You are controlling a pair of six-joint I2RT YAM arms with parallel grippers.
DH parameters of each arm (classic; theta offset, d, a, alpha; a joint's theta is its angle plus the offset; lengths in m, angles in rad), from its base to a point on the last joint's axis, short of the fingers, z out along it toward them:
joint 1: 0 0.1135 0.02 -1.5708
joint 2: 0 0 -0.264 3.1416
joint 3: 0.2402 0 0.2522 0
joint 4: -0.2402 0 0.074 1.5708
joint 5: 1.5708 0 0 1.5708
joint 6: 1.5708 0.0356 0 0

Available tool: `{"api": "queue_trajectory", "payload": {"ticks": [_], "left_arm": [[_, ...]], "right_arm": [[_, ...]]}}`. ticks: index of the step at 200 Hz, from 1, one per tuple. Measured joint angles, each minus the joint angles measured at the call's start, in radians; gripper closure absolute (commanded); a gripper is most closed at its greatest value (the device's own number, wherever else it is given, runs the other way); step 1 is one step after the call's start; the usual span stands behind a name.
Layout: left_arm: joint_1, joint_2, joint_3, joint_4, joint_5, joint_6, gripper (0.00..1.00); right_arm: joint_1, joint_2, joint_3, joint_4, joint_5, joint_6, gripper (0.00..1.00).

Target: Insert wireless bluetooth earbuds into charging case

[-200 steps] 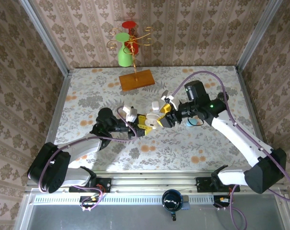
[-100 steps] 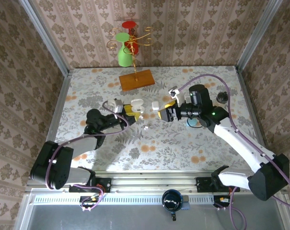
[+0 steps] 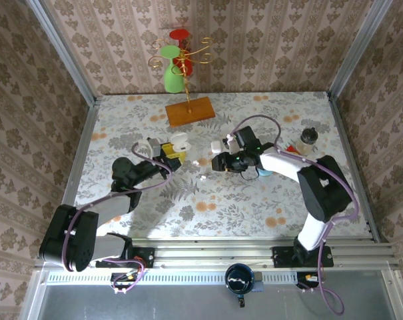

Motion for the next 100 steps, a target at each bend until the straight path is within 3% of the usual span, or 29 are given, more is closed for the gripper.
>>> {"api": "queue_trajectory", "payload": {"ticks": [37,100], "left_arm": [[0.0,-0.001,-0.01,0.0,0.001,0.0,0.76],[0.0,-0.018,-0.015,0.0,0.006,0.0,0.76]], "right_arm": [[0.016,0.165,0.198,-0.007,-0.023,-0.03,0.44],[0.031,0.444,0.593,-0.185,-0.072,-0.201,0.43]]}}
